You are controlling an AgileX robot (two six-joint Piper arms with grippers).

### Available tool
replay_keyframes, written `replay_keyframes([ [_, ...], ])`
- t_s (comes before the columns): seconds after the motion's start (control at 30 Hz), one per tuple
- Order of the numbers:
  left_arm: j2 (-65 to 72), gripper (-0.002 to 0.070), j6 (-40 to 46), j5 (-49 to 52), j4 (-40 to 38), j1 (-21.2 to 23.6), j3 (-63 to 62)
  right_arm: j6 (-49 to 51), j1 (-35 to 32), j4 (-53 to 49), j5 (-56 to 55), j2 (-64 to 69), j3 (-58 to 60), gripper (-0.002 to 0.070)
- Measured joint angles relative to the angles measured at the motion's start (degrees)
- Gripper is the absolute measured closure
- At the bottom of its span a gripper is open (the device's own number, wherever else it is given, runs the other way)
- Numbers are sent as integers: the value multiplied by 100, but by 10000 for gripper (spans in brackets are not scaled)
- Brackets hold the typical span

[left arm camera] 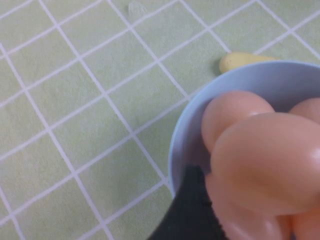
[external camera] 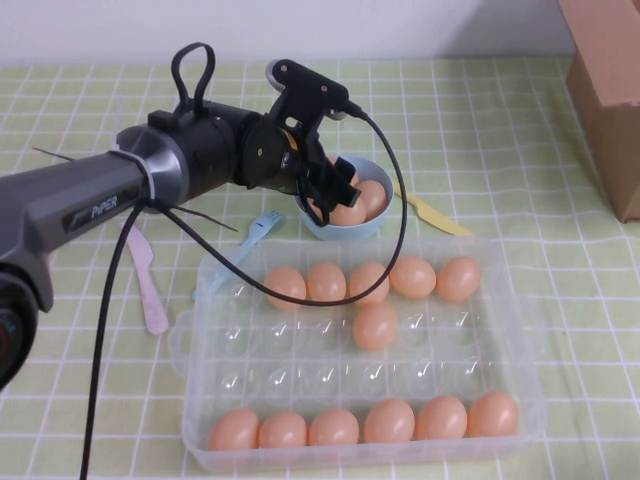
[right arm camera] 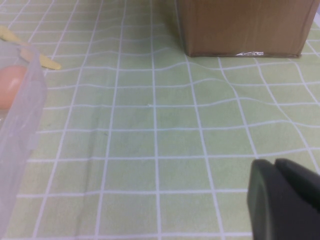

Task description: Take an egg out of the egg box

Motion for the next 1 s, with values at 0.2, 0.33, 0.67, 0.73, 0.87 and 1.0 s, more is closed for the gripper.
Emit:
replay_keyframes([
  [0.2,-305,171,-3,115,115,-73,0,0,0,0,0,0,0,694],
  [0.33,-782,171,-12,115,166,-158,171,0,0,0,0,0,0,694],
  [0.67,-2806,423,-25,-1128,270,-257,2443,0,0,0,0,0,0,694],
  [0.73,-3340,558,-65,-1567,279,-246,3066,0,0,0,0,0,0,694],
  [0.87,-4364,656,-253,-2428,279,-225,4164,0,0,0,0,0,0,694],
  [1.0,-5365,673,-323,-2864,226,-225,4941,0,0,0,0,0,0,694],
])
